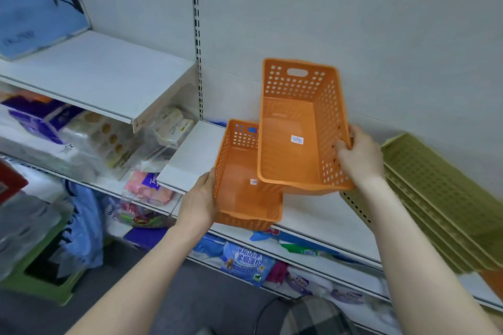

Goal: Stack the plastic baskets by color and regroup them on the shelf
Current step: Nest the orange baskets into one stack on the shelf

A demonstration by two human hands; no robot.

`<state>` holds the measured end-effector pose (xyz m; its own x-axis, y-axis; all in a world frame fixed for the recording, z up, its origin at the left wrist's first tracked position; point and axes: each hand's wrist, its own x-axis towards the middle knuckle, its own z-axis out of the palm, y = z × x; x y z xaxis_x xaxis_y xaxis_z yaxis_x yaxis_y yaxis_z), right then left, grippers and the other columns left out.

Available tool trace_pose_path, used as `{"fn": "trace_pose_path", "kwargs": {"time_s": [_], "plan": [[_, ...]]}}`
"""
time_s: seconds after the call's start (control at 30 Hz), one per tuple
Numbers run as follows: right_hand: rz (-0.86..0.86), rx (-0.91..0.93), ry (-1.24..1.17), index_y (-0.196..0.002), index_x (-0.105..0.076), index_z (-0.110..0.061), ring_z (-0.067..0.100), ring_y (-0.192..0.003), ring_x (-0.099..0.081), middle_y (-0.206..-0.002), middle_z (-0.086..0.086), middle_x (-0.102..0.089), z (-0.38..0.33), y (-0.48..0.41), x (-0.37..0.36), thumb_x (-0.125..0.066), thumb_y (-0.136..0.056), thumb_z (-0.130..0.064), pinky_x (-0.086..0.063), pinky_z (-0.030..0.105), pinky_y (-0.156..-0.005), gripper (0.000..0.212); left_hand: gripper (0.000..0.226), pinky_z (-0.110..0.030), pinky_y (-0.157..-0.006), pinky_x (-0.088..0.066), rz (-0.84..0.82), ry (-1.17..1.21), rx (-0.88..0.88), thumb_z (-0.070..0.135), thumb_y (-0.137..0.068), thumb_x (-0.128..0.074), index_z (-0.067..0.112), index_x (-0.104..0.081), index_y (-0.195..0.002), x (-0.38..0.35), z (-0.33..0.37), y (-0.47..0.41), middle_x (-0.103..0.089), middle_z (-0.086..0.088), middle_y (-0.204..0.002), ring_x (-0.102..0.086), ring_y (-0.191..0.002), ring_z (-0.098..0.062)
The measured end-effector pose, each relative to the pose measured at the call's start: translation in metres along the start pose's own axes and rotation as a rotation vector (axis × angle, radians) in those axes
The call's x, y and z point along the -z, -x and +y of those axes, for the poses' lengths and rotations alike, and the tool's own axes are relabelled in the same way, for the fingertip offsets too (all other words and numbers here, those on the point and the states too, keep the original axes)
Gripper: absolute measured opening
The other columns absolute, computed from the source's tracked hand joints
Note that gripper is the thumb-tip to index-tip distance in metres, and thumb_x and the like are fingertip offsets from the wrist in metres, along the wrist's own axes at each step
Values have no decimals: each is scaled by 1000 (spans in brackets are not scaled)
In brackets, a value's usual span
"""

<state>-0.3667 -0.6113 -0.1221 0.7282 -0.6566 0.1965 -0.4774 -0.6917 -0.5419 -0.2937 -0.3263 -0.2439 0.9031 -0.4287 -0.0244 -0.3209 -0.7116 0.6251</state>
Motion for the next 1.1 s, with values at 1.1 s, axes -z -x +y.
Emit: {"fn": "trace_pose_path", "kwargs": {"time_s": [1.1], "plan": [[-481,-329,45,-116,-52,-14,27,-88,-62,-107,10,-64,3,31,-94,-48,-92,-37,-53,35,-69,34,62,-45,-87,-57,-308,653,237,79,-76,-39,35,-64,-112,-4,-8,-2,-74,1,-104,-71,-95,-19]]}}
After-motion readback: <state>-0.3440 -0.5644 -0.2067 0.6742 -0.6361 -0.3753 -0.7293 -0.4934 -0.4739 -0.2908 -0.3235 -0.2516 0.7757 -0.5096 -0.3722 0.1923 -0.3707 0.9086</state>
